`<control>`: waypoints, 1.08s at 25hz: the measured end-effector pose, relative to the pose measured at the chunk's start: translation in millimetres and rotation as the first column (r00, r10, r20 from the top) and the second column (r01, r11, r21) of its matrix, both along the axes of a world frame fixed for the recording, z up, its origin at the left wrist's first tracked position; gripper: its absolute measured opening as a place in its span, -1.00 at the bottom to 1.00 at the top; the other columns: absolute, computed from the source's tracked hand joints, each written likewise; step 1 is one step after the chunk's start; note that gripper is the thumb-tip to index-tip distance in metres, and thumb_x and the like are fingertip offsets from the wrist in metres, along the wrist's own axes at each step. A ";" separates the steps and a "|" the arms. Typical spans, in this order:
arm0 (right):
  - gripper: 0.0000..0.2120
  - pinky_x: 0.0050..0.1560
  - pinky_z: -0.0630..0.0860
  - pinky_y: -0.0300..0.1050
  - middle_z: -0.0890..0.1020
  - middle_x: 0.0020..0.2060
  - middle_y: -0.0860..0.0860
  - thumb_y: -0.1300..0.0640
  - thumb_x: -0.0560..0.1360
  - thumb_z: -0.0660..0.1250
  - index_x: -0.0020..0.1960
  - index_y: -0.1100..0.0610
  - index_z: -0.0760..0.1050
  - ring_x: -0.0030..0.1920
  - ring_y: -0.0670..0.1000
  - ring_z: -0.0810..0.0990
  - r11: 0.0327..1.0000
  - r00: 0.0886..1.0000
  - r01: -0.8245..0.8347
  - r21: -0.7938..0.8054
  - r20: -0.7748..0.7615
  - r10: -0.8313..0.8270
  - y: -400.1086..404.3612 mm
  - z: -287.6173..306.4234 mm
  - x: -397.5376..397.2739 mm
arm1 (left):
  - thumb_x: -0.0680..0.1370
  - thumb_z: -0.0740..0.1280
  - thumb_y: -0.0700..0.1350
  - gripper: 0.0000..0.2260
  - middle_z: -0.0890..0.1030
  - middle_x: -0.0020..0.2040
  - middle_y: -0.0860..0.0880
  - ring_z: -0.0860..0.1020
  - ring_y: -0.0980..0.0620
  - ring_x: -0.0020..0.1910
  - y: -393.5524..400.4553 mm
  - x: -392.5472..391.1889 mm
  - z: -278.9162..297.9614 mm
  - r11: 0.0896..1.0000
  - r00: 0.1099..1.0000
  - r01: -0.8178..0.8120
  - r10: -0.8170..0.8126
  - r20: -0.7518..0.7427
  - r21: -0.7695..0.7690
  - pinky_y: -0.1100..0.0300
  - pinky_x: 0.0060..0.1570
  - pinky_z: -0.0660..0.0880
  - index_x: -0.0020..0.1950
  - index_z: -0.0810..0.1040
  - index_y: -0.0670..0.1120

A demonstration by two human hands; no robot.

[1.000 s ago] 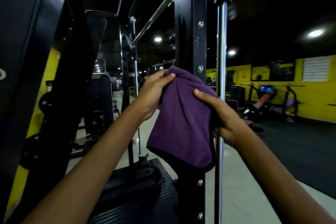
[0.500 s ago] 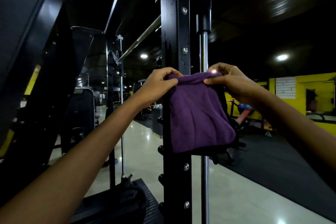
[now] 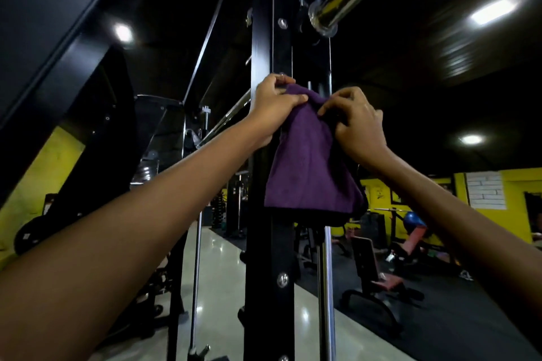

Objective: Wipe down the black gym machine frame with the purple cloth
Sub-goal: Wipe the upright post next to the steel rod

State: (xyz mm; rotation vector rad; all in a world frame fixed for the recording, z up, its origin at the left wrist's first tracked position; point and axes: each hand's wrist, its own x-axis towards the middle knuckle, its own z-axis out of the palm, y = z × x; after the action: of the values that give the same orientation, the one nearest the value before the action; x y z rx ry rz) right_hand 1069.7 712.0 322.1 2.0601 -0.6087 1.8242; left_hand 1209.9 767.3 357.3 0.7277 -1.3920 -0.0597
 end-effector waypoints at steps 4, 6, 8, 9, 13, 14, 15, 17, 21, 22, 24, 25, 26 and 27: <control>-0.46 0.36 -0.03 0.18 0.45 0.25 0.05 -0.27 0.54 0.10 0.19 0.13 0.52 0.28 0.11 0.39 0.967 0.969 0.245 0.069 0.002 -0.246 18.1 26.6 21.9 | 0.44 0.43 -0.34 -0.75 0.58 -0.14 -0.03 0.56 0.08 -0.15 -1.6 0.4 37.8 0.995 0.999 -0.052 0.052 0.003 -0.080 0.18 0.00 0.53 -0.07 0.46 -0.05; -0.20 0.39 -0.18 0.32 0.38 0.34 0.07 -0.47 0.43 0.00 0.33 0.15 0.40 0.39 0.17 0.27 0.925 0.924 0.380 -0.003 -0.028 -0.380 19.1 35.7 34.1 | 0.44 0.43 -0.34 -0.74 0.57 -0.15 -0.04 0.54 0.10 -0.19 2.0 5.7 52.2 0.991 0.998 -0.065 0.066 0.006 -0.118 0.22 -0.07 0.53 -0.01 0.45 -0.08; -0.05 0.37 -0.25 0.38 0.23 0.46 0.05 -0.55 0.33 0.03 0.47 0.10 0.19 0.48 0.21 0.10 0.924 0.918 0.380 -0.041 -0.107 -0.382 12.9 42.2 44.4 | 0.45 0.44 -0.32 -0.70 0.58 -0.09 -0.08 0.54 0.13 -0.19 10.7 12.9 63.6 0.984 0.996 -0.094 0.095 -0.004 -0.150 0.32 -0.23 0.53 0.08 0.43 -0.10; -0.03 0.36 -0.25 0.39 0.17 0.49 0.04 -0.54 0.32 0.10 0.52 0.06 0.09 0.50 0.22 0.04 0.943 0.932 0.330 -0.033 -0.143 -0.332 8.4 43.2 48.9 | 0.45 0.44 -0.31 -0.68 0.58 -0.08 -0.06 0.54 0.15 -0.19 15.4 16.7 67.1 0.982 0.994 -0.109 0.112 0.005 -0.156 0.36 -0.31 0.50 0.12 0.42 -0.09; -0.23 0.38 0.00 0.33 0.25 0.38 0.07 -0.17 0.45 0.31 0.53 0.01 0.05 0.36 0.16 0.27 0.994 0.995 0.099 -0.038 -0.011 -0.099 -4.7 47.4 68.0 | 0.48 0.40 -0.32 -0.65 0.55 -0.06 -0.01 0.55 0.18 -0.14 23.4 25.6 75.6 0.981 0.985 -0.112 0.131 0.109 -0.159 0.37 -0.30 0.55 0.18 0.39 -0.09; -0.28 0.37 0.08 0.28 0.27 0.35 0.09 -0.11 0.47 0.29 0.52 0.01 0.07 0.32 0.15 0.30 0.991 0.992 0.117 -0.068 0.049 -0.114 -5.4 49.8 72.5 | 0.49 0.39 -0.32 -0.67 0.55 -0.07 0.00 0.55 0.19 -0.14 22.7 26.6 78.2 0.979 0.984 -0.102 0.125 0.125 -0.177 0.37 -0.30 0.55 0.18 0.39 -0.10; -0.33 0.33 0.15 0.23 0.28 0.34 0.10 -0.07 0.50 0.26 0.52 0.02 0.08 0.29 0.14 0.31 0.983 0.983 0.163 -0.089 0.106 -0.153 -5.8 54.4 76.1 | 0.51 0.37 -0.31 -0.70 0.55 -0.08 0.01 0.55 0.19 -0.15 21.4 27.5 80.9 0.975 0.984 -0.089 0.117 0.134 -0.202 0.36 -0.31 0.54 0.17 0.39 -0.11; -0.38 0.26 0.21 0.17 0.27 0.35 0.12 -0.05 0.53 0.21 0.52 0.02 0.09 0.30 0.14 0.28 0.957 0.946 0.277 -0.088 0.200 -0.256 -3.8 73.4 79.7 | 0.57 0.30 -0.28 -0.83 0.54 -0.11 0.03 0.54 0.18 -0.19 15.6 29.4 91.1 0.962 0.987 -0.076 0.109 0.116 -0.261 0.34 -0.32 0.52 0.12 0.40 -0.12; -0.37 0.29 0.20 0.20 0.17 0.44 0.16 -0.20 0.59 0.06 0.53 0.11 0.04 0.39 0.20 0.18 0.948 0.925 0.317 0.033 0.211 -0.316 -4.1 124.3 90.0 | 0.62 0.16 -0.25 -0.86 0.60 -0.04 -0.09 0.54 0.03 -0.13 -13.6 44.3 108.7 0.927 0.981 -0.188 0.193 -0.018 -0.325 0.11 -0.06 0.51 0.03 0.50 -0.11; -0.36 0.32 0.18 0.21 0.14 0.46 0.17 -0.22 0.60 0.01 0.54 0.14 0.02 0.42 0.21 0.15 0.960 0.948 0.273 0.060 0.154 -0.279 -6.4 133.3 97.3 | 0.62 0.16 -0.23 -0.83 0.61 0.04 -0.14 0.56 -0.02 -0.03 -20.7 49.8 112.0 0.926 0.975 -0.218 0.219 -0.032 -0.309 0.06 0.06 0.51 0.09 0.54 -0.14; -0.35 0.37 0.13 0.21 0.09 0.49 0.18 -0.19 0.61 -0.02 0.54 0.19 -0.02 0.44 0.22 0.11 0.971 0.970 0.220 0.090 0.083 -0.228 -14.1 139.4 112.8 | 0.64 0.14 -0.18 -0.76 0.60 0.10 -0.15 0.56 -0.06 0.07 -30.0 58.3 116.3 0.940 0.978 -0.208 0.205 -0.042 -0.271 0.08 0.17 0.49 0.21 0.54 -0.19; -0.37 0.37 0.13 0.20 0.07 0.50 0.18 -0.16 0.62 -0.01 0.54 0.20 -0.03 0.45 0.22 0.11 0.974 0.972 0.208 0.085 0.096 -0.216 -17.5 141.0 118.0 | 0.65 0.12 -0.17 -0.73 0.60 0.05 -0.13 0.57 -0.02 0.02 -33.3 60.7 117.6 0.961 0.992 -0.124 0.118 -0.037 -0.248 0.17 0.12 0.49 0.24 0.52 -0.21; -0.39 0.37 0.14 0.19 0.07 0.50 0.18 -0.13 0.63 -0.01 0.54 0.19 -0.03 0.45 0.22 0.12 0.978 0.971 0.195 0.070 0.125 -0.203 -19.2 143.0 121.1 | 0.66 0.09 -0.17 -0.72 0.58 -0.04 -0.09 0.55 0.06 -0.08 -36.3 60.8 118.7 0.976 0.999 0.002 -0.011 -0.038 -0.217 0.32 0.00 0.50 0.23 0.51 -0.24; -0.40 0.36 0.15 0.20 0.07 0.51 0.17 -0.11 0.63 0.00 0.54 0.16 -0.06 0.44 0.22 0.13 0.982 0.970 0.185 0.046 0.151 -0.190 -19.5 144.9 122.6 | 0.67 0.06 -0.17 -0.72 0.55 -0.11 -0.05 0.51 0.13 -0.18 -37.5 59.0 118.0 0.978 0.990 0.122 -0.131 -0.042 -0.171 0.43 -0.17 0.48 0.21 0.50 -0.25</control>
State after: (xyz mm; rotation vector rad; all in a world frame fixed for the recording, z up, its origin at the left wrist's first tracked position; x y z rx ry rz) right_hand 1192.4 692.6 467.0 1.8213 -0.8489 1.8852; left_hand 1268.9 729.8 475.2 0.4937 -1.3732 -0.0605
